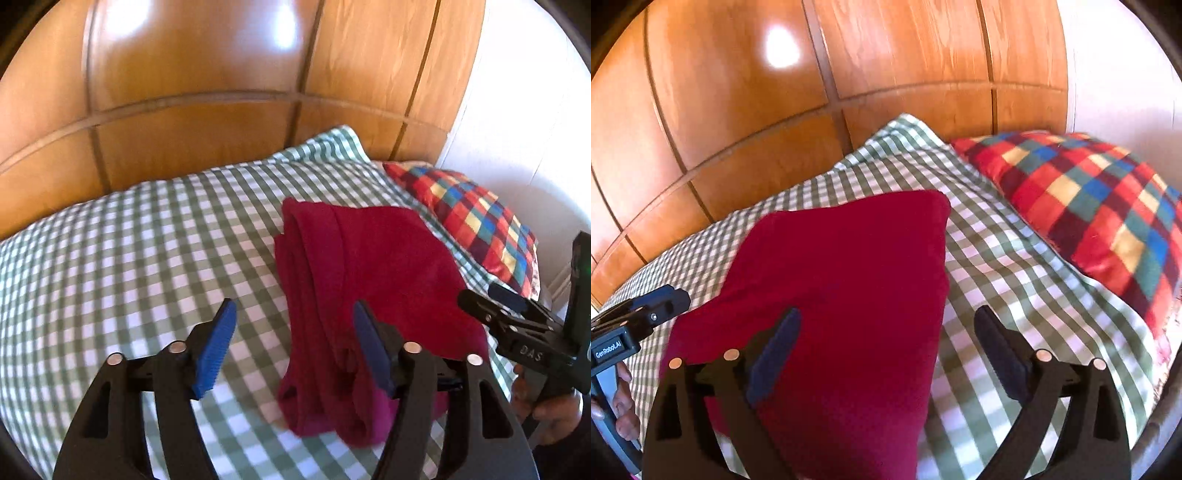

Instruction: Fold small clothes

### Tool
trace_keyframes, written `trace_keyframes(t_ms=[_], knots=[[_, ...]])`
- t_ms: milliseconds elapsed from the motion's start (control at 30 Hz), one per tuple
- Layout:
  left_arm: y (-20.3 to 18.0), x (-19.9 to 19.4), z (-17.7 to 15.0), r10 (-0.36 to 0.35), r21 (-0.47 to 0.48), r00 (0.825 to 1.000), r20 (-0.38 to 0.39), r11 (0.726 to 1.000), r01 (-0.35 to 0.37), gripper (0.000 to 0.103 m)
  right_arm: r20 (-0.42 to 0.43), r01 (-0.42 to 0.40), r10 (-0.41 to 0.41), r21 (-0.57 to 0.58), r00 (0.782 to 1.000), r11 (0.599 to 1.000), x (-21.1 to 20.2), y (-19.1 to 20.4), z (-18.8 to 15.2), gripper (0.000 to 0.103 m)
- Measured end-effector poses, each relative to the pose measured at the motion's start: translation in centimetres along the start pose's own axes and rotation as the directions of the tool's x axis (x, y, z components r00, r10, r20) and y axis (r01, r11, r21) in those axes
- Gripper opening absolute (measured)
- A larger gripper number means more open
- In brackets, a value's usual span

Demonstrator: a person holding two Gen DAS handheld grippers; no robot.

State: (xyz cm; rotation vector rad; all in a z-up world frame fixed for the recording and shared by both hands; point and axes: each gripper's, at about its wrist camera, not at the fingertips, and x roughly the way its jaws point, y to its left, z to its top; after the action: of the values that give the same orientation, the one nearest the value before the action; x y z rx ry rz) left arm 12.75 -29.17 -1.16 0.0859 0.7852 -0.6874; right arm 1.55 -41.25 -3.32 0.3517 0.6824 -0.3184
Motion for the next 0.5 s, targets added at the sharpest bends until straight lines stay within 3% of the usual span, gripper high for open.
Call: trace_keyframes(t_ms=[367,500], knots=[[1.0,-5.8,-2.9,0.072,-0.052,0.995,0.073,0.996,-0.068,0.071,0.004,-0.040,0.040,-0.070,0.999,0.997,-3.4,5.2,-3.5,0.095],[0.8,-7.7,-3.8,0.127,-0.055,0.985,0.118,0.991,-0.121,0.078,0.006,-0.009,0.010,-0.073,1.000,0.997,-4.6,6.6,-4.9,0.096]])
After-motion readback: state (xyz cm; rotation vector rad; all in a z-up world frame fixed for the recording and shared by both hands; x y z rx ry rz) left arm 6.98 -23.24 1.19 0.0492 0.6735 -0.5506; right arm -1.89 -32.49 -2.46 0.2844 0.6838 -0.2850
